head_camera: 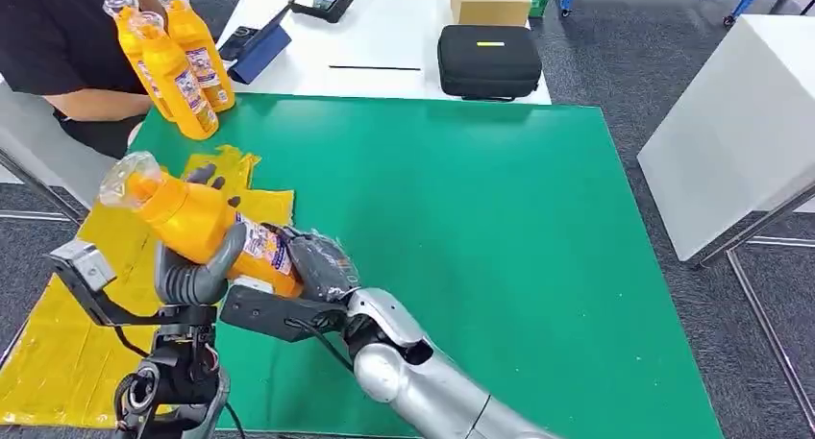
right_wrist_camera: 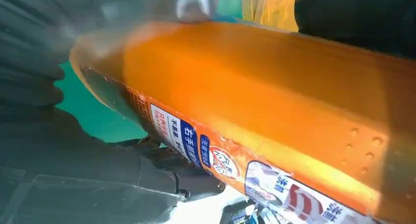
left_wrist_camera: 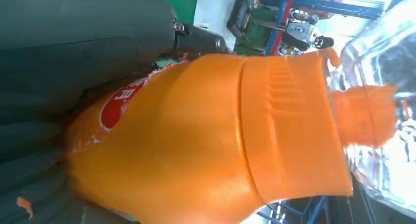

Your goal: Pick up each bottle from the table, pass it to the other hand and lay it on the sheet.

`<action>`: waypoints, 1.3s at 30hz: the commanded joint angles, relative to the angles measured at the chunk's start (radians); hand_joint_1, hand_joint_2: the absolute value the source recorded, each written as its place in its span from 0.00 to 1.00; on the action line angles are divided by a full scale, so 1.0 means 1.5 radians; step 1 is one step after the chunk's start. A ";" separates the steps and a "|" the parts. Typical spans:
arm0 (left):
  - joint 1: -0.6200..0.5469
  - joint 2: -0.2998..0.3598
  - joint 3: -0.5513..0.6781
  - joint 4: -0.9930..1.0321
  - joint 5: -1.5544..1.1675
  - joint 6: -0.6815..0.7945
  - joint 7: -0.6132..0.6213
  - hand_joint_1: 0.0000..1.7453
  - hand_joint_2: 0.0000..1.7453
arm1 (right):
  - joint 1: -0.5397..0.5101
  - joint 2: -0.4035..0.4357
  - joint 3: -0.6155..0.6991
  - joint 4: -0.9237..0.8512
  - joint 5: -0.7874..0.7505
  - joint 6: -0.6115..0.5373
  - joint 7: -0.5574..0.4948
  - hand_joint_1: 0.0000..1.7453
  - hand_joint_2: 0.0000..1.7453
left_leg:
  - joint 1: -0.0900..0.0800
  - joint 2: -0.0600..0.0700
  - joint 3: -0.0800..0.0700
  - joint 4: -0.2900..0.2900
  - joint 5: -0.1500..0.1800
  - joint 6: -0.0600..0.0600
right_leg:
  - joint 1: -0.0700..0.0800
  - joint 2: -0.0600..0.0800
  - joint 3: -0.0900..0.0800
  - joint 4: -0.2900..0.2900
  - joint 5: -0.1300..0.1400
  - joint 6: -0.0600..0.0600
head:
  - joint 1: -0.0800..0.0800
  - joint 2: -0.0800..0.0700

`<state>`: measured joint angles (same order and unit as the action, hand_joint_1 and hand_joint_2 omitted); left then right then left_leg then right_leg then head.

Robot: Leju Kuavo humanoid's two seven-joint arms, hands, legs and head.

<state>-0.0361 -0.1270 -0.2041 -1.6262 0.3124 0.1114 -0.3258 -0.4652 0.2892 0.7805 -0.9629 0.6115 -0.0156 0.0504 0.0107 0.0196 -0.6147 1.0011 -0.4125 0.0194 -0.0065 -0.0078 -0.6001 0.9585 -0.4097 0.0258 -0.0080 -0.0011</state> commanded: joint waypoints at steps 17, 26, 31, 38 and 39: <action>-0.039 -0.036 0.030 0.005 -0.035 -0.035 0.001 1.00 1.00 | 0.044 -0.032 -0.021 -0.022 0.048 -0.004 -0.011 1.00 1.00 | 0.000 -0.004 0.003 -0.001 -0.001 0.000 | 0.000 -0.003 0.004 0.000 -0.002 -0.001 | 0.000 0.000; -0.063 -0.021 0.050 0.036 -0.146 -0.031 0.017 1.00 1.00 | 0.047 -0.063 -0.103 -0.113 0.037 -0.017 -0.019 0.00 1.00 | -0.001 -0.004 0.003 0.000 -0.001 0.000 | -0.001 -0.002 0.003 0.000 -0.002 0.000 | 0.000 0.000; -0.061 -0.026 0.053 0.036 -0.149 -0.035 0.015 1.00 1.00 | 0.053 -0.059 -0.103 -0.114 0.039 -0.015 -0.019 0.00 1.00 | 0.000 -0.002 0.002 -0.001 0.000 0.000 | 0.000 -0.002 0.002 0.000 -0.001 0.000 | 0.000 0.000; -0.071 -0.014 0.061 0.068 -0.188 -0.039 0.044 1.00 1.00 | 0.073 -0.077 -0.136 -0.164 -0.013 -0.002 -0.033 0.00 0.00 | -0.001 -0.003 0.004 -0.001 -0.001 0.000 | -0.001 -0.002 0.005 0.000 -0.002 0.000 | 0.000 0.000; -0.078 -0.010 0.077 0.095 -0.230 -0.025 0.048 1.00 1.00 | 0.098 -0.107 -0.155 -0.230 -0.029 -0.001 -0.041 0.00 0.00 | -0.001 -0.003 0.004 -0.001 -0.001 0.000 | -0.001 -0.002 0.005 0.000 -0.002 0.000 | 0.000 0.000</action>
<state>-0.0891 -0.1679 -0.1457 -1.6312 0.0844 0.0580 -0.3026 -0.3720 0.2274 0.6398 -1.1322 0.6695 -0.0458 0.0241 0.0107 0.0191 -0.6148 1.0011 -0.4125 0.0194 -0.0065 -0.0082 -0.5994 0.9585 -0.4095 0.0262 -0.0080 -0.0011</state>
